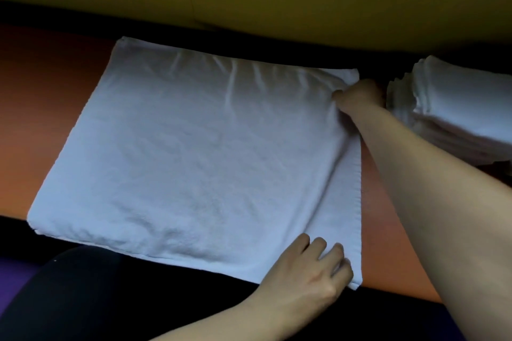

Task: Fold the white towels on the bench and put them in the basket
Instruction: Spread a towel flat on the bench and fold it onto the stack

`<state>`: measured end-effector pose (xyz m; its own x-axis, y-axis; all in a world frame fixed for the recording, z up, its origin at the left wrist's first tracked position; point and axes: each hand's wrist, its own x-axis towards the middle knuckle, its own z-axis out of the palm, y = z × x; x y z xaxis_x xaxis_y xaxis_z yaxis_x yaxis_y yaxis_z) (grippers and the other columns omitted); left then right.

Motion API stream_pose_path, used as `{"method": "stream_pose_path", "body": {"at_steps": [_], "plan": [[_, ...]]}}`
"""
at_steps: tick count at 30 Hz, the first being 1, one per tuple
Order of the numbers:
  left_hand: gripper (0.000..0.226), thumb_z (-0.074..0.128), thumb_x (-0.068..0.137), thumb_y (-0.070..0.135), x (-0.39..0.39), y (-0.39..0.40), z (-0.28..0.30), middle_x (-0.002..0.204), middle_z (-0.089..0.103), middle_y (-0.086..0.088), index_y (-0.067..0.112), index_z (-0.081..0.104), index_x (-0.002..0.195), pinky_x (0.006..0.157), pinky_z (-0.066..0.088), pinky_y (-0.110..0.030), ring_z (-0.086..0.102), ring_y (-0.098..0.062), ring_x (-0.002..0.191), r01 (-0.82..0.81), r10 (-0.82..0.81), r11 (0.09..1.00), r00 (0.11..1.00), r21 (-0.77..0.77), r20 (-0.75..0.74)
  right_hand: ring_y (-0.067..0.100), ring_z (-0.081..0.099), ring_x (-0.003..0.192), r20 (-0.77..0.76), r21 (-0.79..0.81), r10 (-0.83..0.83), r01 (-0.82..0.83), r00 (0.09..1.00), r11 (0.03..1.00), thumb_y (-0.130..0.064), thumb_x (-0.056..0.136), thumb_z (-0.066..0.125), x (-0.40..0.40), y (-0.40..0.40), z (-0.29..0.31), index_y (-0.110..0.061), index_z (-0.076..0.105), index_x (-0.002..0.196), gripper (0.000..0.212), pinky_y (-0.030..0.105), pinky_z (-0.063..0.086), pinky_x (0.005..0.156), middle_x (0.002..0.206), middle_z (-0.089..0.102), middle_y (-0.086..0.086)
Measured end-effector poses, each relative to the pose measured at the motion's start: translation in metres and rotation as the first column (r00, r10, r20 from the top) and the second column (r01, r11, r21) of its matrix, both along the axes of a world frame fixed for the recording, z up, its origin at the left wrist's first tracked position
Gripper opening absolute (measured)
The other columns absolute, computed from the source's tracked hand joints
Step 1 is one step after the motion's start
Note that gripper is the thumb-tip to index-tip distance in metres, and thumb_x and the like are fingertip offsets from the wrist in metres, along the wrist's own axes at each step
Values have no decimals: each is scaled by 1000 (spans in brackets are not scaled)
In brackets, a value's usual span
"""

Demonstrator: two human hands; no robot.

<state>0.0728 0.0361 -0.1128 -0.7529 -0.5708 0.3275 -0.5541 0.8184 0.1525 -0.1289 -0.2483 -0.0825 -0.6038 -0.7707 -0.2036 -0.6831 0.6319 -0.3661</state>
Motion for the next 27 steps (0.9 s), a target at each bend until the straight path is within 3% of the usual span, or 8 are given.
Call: {"method": "stream_pose_path", "body": {"at_steps": [3,6,10,15,17,20,23,27], "plan": [[22,52,84,-1,-3,-2,8,71,50,2,18,62,81,55,29,-31,37,-20,60,-82,84,994,996,71,-39,33,62,115,152,19,-25,22,988,1000,-28,88,67,-5,-9,6,-4,54,130,50,32,47,78,125,62,12],[21,60,76,10,-2,-7,16,78,52,5,22,58,94,51,35,-29,46,-16,63,-139,170,959,979,249,-111,32,63,112,182,-66,14,-2,983,998,-23,93,62,-8,-6,11,-1,58,126,40,31,46,77,123,64,15],[21,55,79,18,-3,3,35,80,49,9,24,47,98,53,45,-32,42,-11,64,-137,380,792,874,595,-304,35,63,114,107,-284,120,-85,987,955,-30,103,51,-9,9,44,-5,65,120,33,33,46,84,124,66,16],[18,54,82,22,-19,19,65,78,46,13,28,48,98,61,46,-30,39,-10,63,-75,425,742,820,666,-382,28,67,102,124,-387,49,3,991,922,-25,102,52,-25,25,95,-14,59,82,23,27,41,79,97,64,8],[17,53,83,25,-23,24,81,83,55,6,32,47,98,65,46,-29,45,-14,66,-32,423,724,810,689,-407,29,67,105,150,-403,-19,79,989,912,-23,101,53,-35,36,111,-14,64,94,16,29,43,82,101,64,7],[16,57,86,29,-24,31,104,80,58,9,33,45,96,67,44,-22,54,-15,68,49,428,692,776,720,-463,29,65,111,238,-413,-91,186,967,892,-25,100,55,-41,53,132,-12,67,117,25,30,46,87,115,66,7],[17,59,88,39,-6,36,118,72,55,19,34,44,94,69,49,-22,55,-9,61,79,487,664,709,744,-510,25,67,104,333,-424,-32,180,942,887,-30,100,59,-32,61,146,-15,67,122,28,35,52,91,109,67,4],[19,59,88,45,40,38,121,73,65,7,31,47,93,62,55,-29,65,-15,63,22,594,658,599,753,-537,19,62,97,408,-482,79,141,910,865,-28,99,62,10,57,161,-10,67,127,34,33,51,91,105,63,2]]}}
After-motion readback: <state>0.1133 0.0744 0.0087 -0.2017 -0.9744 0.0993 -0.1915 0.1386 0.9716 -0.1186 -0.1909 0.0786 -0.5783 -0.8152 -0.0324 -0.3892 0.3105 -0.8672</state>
